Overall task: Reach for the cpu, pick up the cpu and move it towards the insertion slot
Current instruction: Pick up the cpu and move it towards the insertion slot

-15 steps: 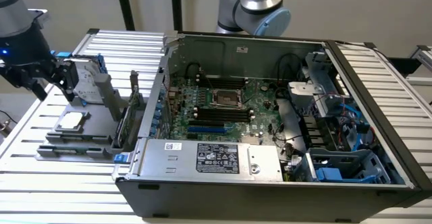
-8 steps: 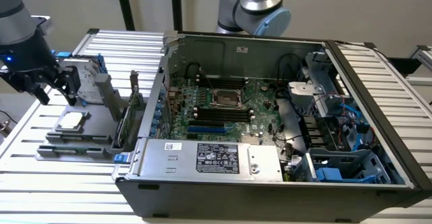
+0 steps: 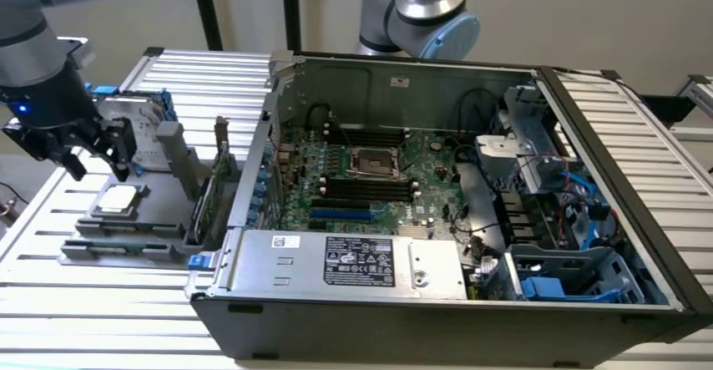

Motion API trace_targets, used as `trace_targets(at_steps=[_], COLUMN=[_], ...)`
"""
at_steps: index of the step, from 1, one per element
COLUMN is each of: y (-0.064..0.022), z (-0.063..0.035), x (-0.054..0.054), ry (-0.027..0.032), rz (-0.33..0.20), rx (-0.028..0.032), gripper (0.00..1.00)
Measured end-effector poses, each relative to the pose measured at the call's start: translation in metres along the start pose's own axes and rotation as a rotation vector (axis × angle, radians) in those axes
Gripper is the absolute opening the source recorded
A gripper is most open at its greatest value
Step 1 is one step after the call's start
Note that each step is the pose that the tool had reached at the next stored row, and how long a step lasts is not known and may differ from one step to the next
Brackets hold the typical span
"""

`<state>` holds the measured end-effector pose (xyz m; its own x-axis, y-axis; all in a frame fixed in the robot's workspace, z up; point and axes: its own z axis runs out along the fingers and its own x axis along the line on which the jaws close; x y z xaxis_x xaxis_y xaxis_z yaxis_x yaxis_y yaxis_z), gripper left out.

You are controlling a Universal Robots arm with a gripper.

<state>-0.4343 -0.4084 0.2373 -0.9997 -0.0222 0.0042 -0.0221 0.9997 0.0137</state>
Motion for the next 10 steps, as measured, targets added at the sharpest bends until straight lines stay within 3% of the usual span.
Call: trace_targets(at_steps=[10], y=[0.0011], z=[0.0182], x=[0.002], ry=[0.0], rz=[0.0], rx=[0.0], gripper=[0.65])
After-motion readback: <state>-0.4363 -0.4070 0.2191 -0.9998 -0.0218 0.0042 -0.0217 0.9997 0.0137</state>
